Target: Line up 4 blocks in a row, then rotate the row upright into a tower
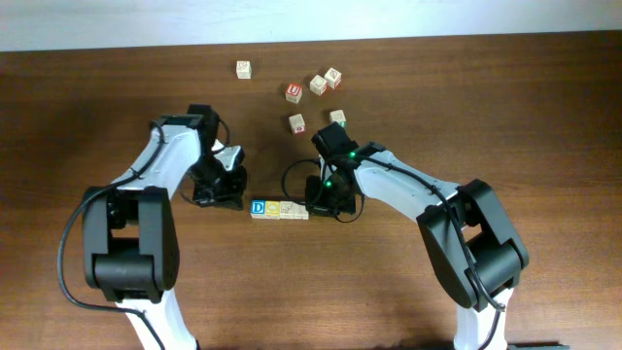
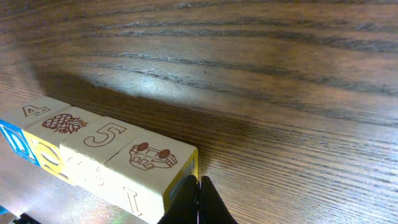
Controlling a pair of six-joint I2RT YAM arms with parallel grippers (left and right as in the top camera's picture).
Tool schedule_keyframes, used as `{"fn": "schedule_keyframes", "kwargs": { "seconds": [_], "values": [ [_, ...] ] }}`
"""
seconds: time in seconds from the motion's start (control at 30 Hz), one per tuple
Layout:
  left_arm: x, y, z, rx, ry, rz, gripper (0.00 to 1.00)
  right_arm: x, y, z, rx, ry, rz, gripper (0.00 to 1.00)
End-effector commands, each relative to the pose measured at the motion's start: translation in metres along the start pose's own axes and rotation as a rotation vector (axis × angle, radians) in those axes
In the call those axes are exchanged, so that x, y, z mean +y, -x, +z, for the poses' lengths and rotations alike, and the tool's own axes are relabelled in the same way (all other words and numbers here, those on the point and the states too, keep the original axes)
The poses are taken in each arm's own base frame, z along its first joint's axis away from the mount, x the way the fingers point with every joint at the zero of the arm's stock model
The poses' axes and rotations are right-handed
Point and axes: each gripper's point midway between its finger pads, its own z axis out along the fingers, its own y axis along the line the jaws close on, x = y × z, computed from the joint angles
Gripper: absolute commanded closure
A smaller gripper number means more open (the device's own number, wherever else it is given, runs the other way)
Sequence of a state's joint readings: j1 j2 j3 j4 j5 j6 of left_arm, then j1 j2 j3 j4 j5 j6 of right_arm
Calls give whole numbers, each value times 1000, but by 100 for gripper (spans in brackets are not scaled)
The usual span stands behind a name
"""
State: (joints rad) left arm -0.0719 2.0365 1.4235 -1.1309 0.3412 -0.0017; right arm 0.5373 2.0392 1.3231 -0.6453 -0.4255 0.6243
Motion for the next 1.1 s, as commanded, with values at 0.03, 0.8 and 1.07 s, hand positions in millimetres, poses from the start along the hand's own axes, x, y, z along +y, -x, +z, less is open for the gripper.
{"fn": "schedule_keyframes", "kwargs": {
  "seconds": [0.03,0.8,1.07],
  "values": [
    [5,5,-23,-60,-199,48,100,2,-1,4,9,5,-15,96],
    [-4,-1,11,-76,-257,136,100,2,-1,4,7,6,-16,96],
    [-4,4,10,-93,-255,134,100,2,-1,4,7,7,-16,96]
  ]
}}
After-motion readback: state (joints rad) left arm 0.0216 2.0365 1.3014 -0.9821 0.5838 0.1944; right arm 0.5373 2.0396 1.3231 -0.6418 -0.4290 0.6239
